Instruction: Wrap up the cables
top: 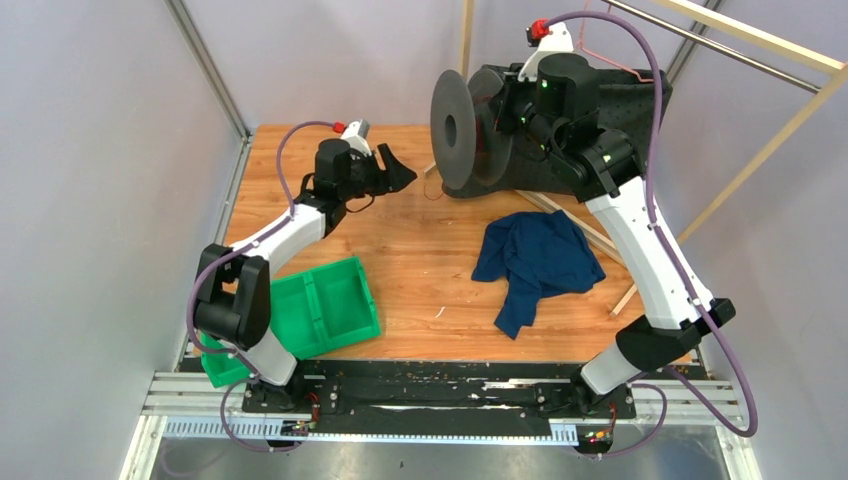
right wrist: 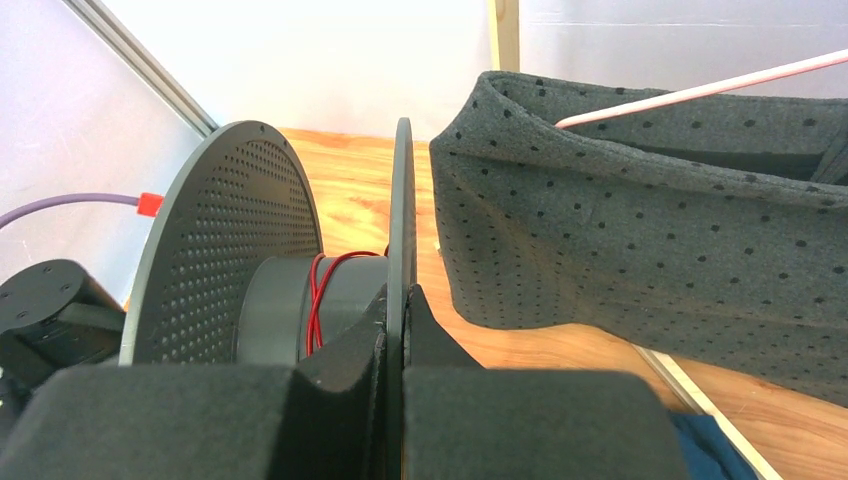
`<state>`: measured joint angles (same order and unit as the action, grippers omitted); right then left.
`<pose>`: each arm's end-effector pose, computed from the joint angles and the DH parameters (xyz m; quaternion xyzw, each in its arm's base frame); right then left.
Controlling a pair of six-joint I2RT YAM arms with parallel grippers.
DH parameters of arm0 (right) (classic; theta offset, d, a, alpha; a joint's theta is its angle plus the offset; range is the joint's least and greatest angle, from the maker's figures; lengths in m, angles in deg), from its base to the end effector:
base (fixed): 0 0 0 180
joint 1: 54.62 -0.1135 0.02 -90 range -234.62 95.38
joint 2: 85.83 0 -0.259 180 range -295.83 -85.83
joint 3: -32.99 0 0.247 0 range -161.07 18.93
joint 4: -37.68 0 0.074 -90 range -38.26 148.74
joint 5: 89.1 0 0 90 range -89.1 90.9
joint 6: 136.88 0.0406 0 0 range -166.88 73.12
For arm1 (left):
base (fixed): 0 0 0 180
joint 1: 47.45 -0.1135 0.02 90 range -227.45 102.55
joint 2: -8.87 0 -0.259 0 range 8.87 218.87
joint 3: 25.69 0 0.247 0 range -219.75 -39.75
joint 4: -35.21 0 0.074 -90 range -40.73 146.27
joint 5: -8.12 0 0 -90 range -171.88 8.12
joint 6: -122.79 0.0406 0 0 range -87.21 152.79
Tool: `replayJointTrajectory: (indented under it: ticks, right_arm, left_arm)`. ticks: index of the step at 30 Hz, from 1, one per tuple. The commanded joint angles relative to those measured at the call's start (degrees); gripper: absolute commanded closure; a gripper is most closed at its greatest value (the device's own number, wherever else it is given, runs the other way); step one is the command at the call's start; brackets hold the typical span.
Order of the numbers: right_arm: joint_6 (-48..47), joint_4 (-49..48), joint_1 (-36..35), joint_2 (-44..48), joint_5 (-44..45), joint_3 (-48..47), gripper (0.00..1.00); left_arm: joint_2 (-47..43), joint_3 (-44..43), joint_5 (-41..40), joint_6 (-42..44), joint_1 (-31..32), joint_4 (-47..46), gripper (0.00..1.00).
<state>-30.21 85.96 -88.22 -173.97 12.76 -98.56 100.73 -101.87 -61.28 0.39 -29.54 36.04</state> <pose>0.2581 0.1615 0.5325 -0.0387 0.7349 0.2169 0.6414 0.3511 -0.1285 0.2738 0.0067 0.7956 -0.3799 0.4719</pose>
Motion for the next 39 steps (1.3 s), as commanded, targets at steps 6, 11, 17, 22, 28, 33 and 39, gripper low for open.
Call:
replayJointTrajectory:
  ticks: [6,11,17,22,28,33,39]
  right_arm:
    - [0.6,-4.8,-0.9,0.5,-1.6,-2.0,0.99]
    - [0.8,-4.9,-0.9,0.3,-1.9,-2.1,0.99]
    - [0.9,-5.2,-0.9,0.2,-2.0,-2.1,0.99]
    - [1.0,-5.2,-0.9,0.1,-2.1,-2.2,0.99]
    - [1.1,-5.3,-0.9,0.0,-2.2,-2.2,0.99]
    - [1.1,-5.3,-0.9,0.1,-2.3,-2.1,0.99]
    - [1.1,-5.4,-0.9,0.4,-2.2,-1.8,0.99]
  left_arm:
    - [4.0,-2.6,2.1,-5.5,1.6,-1.4,0.29]
    - [4.7,-2.3,2.7,-5.1,1.6,-1.4,0.32]
    - [6.1,-1.4,3.4,-5.2,1.6,-1.4,0.39]
    - [7.8,-2.1,4.6,-5.9,1.8,-1.4,0.45]
    - [8.7,-2.1,4.8,-6.7,2.0,-2.4,0.45]
    - [9.6,-2.0,5.4,-7.5,2.1,-3.5,0.54]
    - [10.5,-2.1,6.5,-8.5,2.2,-4.5,0.78]
